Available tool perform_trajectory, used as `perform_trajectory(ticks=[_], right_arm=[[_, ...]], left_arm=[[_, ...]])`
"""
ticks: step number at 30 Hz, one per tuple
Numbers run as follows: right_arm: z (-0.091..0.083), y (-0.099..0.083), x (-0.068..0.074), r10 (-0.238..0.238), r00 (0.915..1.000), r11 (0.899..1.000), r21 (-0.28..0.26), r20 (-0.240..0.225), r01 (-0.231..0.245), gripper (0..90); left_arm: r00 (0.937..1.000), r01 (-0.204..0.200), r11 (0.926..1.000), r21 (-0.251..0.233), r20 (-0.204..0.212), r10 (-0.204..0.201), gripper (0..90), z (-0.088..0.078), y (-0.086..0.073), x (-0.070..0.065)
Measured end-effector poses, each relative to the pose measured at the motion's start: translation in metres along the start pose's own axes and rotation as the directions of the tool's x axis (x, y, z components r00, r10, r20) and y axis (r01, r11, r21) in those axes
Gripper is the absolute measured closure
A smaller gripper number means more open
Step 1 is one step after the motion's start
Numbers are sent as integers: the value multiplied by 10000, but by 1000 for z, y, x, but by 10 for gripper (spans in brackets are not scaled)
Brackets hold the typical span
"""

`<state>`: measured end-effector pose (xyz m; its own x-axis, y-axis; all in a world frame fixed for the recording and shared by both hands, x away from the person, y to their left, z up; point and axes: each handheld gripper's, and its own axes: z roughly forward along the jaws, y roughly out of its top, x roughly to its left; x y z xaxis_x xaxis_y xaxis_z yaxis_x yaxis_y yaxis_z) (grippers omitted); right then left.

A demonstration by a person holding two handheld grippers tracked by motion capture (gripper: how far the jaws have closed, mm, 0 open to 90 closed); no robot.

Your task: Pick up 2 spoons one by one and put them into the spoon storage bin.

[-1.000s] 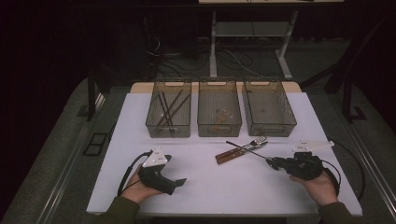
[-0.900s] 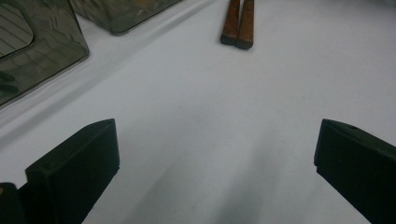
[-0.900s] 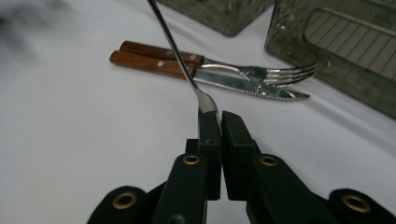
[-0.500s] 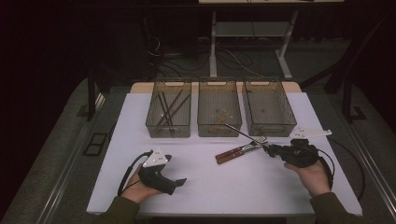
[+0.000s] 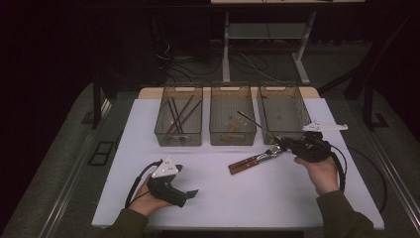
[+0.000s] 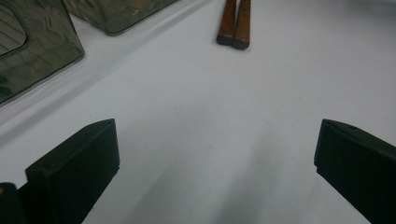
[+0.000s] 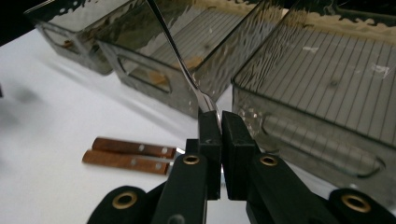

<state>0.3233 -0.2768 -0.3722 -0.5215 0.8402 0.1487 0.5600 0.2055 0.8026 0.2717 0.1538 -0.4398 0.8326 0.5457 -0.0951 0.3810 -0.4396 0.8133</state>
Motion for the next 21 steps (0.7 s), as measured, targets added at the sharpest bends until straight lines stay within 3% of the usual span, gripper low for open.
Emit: perform_trajectory(ticks=[10, 21], right_arm=[[36, 33, 17, 88, 9986, 10000, -37, 515, -86, 871], [82, 60, 30, 36, 9956, 9991, 410, 937, -75, 870]], left_arm=[[9999, -28, 10000, 15, 102, 28, 0, 1, 0, -1], [9999, -49, 10000, -16, 154, 49, 0, 2, 1, -3]])
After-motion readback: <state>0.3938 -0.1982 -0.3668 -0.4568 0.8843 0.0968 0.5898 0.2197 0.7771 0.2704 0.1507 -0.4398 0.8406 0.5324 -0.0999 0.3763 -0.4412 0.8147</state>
